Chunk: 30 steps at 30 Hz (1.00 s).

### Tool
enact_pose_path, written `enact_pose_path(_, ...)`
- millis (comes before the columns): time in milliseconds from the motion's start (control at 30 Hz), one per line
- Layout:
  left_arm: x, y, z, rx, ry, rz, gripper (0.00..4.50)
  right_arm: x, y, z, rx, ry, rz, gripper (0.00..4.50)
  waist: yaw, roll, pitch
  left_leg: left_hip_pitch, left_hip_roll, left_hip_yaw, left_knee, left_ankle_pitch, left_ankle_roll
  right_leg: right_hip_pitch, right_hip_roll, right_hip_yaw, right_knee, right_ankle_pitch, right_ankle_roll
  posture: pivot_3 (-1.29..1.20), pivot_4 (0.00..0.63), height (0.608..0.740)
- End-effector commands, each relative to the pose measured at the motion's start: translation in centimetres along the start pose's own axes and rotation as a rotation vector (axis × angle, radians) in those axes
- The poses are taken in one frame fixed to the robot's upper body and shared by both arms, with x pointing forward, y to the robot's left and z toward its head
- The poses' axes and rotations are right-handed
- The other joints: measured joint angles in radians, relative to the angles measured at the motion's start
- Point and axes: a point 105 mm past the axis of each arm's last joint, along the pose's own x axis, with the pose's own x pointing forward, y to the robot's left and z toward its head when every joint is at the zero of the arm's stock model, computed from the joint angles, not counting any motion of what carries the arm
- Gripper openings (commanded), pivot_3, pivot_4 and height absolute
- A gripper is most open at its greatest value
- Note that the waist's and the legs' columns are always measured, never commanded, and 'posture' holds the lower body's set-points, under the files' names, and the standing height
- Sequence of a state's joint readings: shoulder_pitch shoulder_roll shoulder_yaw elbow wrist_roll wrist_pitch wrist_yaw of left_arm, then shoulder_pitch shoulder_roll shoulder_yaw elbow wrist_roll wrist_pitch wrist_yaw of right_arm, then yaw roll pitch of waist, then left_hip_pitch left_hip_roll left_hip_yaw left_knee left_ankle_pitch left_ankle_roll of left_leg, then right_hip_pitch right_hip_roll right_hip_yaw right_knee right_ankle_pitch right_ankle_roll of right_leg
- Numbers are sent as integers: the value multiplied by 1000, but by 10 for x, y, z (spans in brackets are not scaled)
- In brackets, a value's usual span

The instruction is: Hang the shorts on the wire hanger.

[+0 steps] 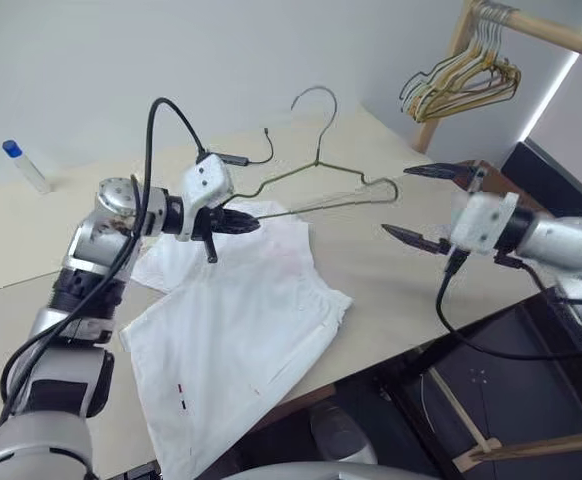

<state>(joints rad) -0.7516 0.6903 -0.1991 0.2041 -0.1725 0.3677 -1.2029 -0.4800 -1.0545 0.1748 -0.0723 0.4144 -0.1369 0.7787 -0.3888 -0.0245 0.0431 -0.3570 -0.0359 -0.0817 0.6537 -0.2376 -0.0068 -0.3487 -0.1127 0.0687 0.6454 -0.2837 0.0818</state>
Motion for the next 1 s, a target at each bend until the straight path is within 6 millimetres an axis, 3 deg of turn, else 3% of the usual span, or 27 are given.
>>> enact_pose_path(33,-12,-3,14,124,-27,10,0,-4,-16,16,172,45,87,4465,20,1,0,0,0,0,0,0,0,0,0,0,0,0,0,-238,0,740)
enact_pose_path(267,-14,-15,18,144,-57,-19,0,7,-3,-2,264,201,291,4465,100,1,0,-7,0,-1,0,-1,1,-9,0,0,0,1,-1,-225,0,740)
enact_pose_path(433,-13,-19,22,156,-73,-37,0,22,3,-15,279,267,373,4465,129,2,1,-21,-1,-1,7,-1,2,-23,-1,0,4,3,-1,-215,0,740)
enact_pose_path(667,-12,-23,24,177,-75,-59,0,37,8,-20,299,270,426,4465,140,2,0,-24,-2,-1,7,-1,2,-25,-2,0,4,4,-1,-213,0,740)
enact_pose_path(800,-12,-25,23,184,-69,-66,0,40,8,-20,302,261,433,3270,142,2,0,-23,-2,-1,7,-1,2,-25,-1,0,4,4,-1,-205,0,740)
enact_pose_path(1000,-12,-26,24,192,-71,-77,0,42,10,-23,304,266,429,1055,142,2,0,-23,-2,-1,7,-1,2,-25,-1,0,4,4,-1,-206,0,740)
